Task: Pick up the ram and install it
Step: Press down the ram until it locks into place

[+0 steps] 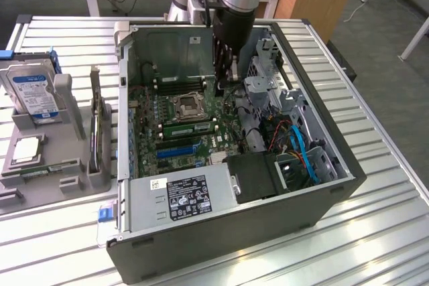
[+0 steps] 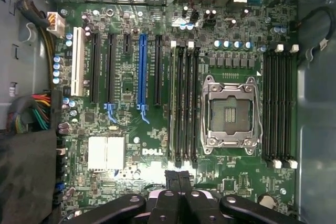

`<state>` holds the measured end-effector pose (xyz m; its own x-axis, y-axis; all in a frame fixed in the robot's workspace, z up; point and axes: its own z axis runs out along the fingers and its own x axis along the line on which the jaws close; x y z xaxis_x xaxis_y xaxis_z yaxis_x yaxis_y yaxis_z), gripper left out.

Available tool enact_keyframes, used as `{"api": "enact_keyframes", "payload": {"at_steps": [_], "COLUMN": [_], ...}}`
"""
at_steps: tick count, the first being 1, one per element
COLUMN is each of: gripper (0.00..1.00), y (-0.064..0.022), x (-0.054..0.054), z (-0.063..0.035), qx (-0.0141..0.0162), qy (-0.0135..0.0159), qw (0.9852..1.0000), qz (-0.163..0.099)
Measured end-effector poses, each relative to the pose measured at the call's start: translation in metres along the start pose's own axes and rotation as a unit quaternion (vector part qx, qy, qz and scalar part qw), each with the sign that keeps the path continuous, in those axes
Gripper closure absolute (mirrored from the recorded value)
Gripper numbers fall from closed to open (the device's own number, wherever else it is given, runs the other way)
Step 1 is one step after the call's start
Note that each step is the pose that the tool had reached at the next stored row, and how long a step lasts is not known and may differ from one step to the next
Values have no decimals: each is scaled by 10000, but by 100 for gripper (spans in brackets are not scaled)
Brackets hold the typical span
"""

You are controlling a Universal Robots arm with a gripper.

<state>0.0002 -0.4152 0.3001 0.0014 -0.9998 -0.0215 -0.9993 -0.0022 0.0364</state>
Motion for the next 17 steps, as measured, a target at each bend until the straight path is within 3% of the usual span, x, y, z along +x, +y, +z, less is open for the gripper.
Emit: {"api": "enact_keyframes", "payload": {"at_steps": [17], "gripper": [90], "y": [-9], "x": [5], "z": [260], "qx": [0], "qy": [0], "qw": [10000], "qz": [0]}}
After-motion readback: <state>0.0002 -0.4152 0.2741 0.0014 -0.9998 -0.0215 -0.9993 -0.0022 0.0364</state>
